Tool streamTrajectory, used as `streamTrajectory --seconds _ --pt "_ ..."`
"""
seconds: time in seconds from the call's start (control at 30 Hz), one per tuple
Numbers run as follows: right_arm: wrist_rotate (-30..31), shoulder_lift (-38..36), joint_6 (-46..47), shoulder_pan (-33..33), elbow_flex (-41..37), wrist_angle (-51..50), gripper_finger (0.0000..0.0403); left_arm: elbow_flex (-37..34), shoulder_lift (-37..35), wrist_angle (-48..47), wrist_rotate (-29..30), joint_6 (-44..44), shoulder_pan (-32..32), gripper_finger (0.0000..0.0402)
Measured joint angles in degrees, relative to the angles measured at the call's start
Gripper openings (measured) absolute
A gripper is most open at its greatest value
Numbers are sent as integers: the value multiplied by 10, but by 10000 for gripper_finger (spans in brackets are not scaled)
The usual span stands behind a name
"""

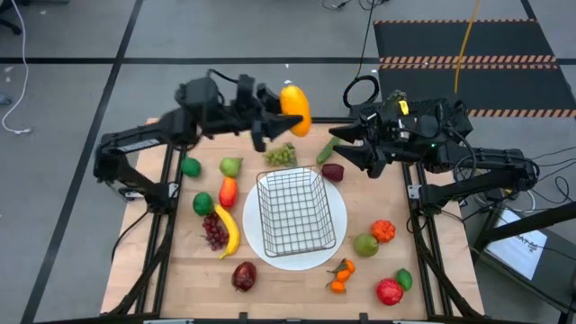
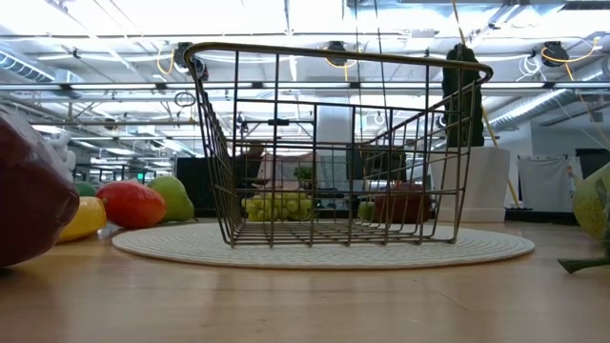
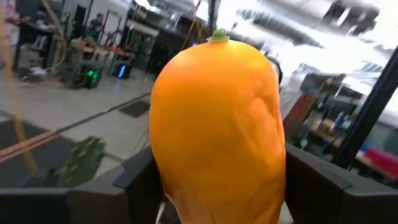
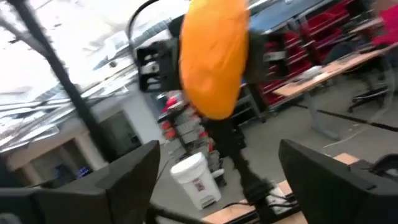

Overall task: Build produce basket
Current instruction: Put the yellow mango into the black wire basket

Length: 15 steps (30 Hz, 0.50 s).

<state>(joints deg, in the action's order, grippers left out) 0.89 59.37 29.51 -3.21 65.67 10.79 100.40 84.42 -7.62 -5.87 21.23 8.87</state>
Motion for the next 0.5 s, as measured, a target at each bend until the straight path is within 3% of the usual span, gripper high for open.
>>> streamTrajectory --seconds 0.3,0.5 --pt "176 0 -66 31 0 10 331 0 -49 -216 2 -76 9 272" --pt "190 0 -68 33 0 9 331 0 -30 -331 20 -108 -4 261"
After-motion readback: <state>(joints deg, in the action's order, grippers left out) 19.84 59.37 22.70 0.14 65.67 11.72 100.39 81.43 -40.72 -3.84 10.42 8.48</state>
